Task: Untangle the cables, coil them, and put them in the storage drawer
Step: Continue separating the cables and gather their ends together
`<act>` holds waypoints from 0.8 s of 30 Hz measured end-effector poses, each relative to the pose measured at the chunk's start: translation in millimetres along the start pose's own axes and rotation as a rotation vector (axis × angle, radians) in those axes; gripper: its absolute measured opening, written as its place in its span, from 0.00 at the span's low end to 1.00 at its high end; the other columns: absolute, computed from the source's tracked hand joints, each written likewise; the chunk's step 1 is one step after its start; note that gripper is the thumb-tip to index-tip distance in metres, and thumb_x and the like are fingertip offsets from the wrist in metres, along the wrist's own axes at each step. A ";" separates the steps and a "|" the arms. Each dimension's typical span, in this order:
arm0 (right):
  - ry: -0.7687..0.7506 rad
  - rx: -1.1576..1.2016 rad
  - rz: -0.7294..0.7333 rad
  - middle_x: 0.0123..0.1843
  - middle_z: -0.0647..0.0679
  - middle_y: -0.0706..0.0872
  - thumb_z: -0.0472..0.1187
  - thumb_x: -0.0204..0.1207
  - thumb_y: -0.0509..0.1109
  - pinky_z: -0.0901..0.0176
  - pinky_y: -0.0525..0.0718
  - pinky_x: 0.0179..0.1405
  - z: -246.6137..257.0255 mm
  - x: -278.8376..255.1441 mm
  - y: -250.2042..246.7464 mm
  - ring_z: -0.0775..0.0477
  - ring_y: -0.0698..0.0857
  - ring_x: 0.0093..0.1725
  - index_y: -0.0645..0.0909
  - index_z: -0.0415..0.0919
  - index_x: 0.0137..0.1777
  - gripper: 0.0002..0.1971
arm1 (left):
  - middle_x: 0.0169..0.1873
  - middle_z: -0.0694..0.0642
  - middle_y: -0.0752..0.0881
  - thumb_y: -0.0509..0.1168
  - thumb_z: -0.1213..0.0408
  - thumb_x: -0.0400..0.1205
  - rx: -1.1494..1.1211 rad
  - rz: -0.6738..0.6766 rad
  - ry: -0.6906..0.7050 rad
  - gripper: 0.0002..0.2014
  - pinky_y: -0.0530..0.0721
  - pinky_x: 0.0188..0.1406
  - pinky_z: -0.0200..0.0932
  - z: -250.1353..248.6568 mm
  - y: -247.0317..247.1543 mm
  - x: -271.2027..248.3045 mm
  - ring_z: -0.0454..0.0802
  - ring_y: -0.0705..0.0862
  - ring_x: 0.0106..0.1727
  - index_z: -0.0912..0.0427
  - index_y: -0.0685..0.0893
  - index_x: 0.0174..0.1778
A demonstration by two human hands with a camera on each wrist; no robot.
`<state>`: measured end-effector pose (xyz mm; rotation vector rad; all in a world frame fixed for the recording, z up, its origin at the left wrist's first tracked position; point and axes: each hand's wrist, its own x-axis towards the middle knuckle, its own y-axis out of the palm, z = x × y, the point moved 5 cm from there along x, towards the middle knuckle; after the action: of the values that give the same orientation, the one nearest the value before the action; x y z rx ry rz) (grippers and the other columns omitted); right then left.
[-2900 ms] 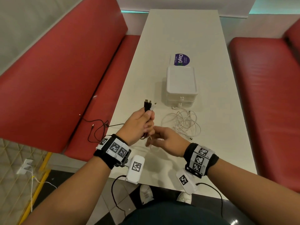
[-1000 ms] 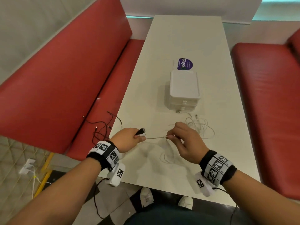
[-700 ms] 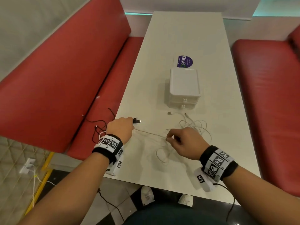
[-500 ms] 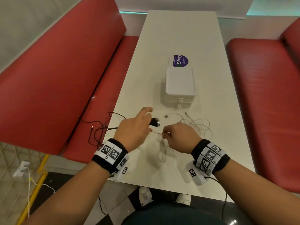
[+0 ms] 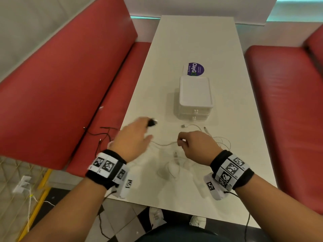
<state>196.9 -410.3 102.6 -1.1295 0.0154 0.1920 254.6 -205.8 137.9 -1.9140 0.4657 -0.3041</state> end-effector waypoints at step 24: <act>0.052 0.100 0.067 0.29 0.58 0.82 0.51 0.85 0.63 0.54 0.76 0.39 -28.1 -13.1 -22.5 0.61 0.79 0.33 0.84 0.52 0.39 0.14 | 0.47 0.65 0.88 0.62 0.53 0.84 0.205 0.160 -0.314 0.11 0.85 0.47 0.56 60.6 24.0 6.0 0.69 0.86 0.48 0.55 0.84 0.56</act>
<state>190.0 -446.7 112.1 -1.0351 0.1085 0.2194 281.2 -166.5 92.7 -1.6749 0.3594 0.0532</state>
